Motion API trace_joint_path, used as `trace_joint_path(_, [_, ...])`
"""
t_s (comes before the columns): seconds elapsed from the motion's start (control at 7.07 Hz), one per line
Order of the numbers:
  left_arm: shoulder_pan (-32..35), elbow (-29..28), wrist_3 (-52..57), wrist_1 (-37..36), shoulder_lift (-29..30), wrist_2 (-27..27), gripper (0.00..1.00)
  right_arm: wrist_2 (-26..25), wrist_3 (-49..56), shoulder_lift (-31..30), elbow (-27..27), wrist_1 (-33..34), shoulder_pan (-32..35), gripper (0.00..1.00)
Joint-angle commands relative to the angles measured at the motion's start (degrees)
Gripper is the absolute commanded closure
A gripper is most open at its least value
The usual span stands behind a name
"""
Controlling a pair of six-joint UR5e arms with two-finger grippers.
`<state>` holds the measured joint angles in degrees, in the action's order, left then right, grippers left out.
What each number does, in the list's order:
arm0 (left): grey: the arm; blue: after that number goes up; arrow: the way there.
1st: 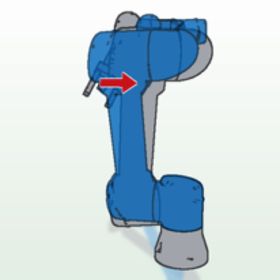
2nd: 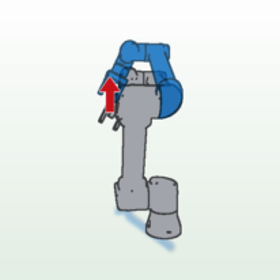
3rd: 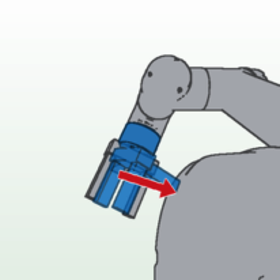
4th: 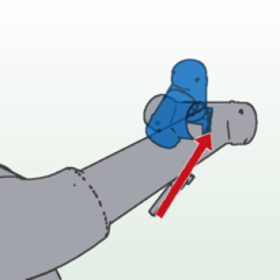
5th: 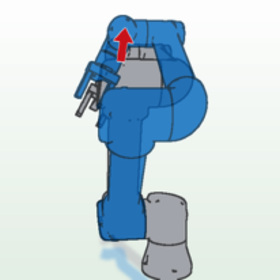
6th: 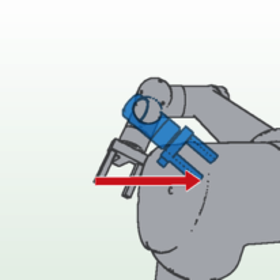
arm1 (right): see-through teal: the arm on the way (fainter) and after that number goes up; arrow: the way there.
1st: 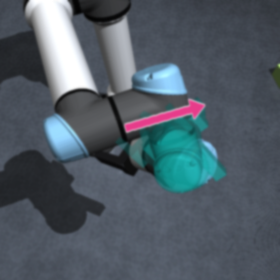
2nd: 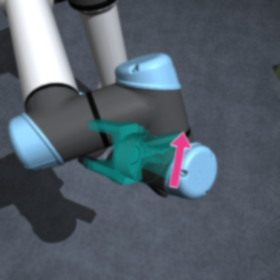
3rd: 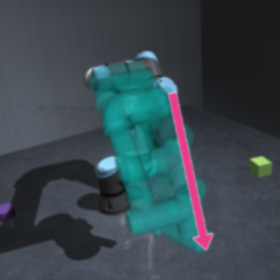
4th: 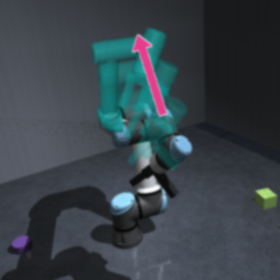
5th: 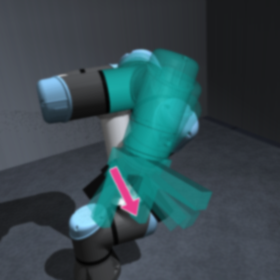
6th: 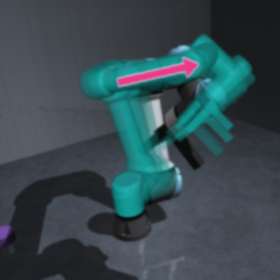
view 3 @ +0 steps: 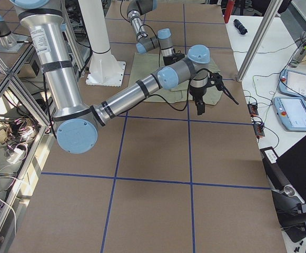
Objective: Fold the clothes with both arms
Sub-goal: 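Carry the sleeve with the left gripper across the shirt toward the right gripper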
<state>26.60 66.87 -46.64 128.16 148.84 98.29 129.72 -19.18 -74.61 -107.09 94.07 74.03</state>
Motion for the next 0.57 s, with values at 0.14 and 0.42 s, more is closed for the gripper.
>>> trace_joint_path(0.14, [6.25,6.23,0.5,-9.4,-4.14,5.76,0.0,-0.69,-0.76,5.94,0.22,-0.11,-4.84,0.01])
trace_joint_path(0.42, [11.86,17.88,10.78,-19.55,-12.75,7.43,0.0,-5.94,-4.52,8.69,2.58,-9.46,-14.22,0.01])
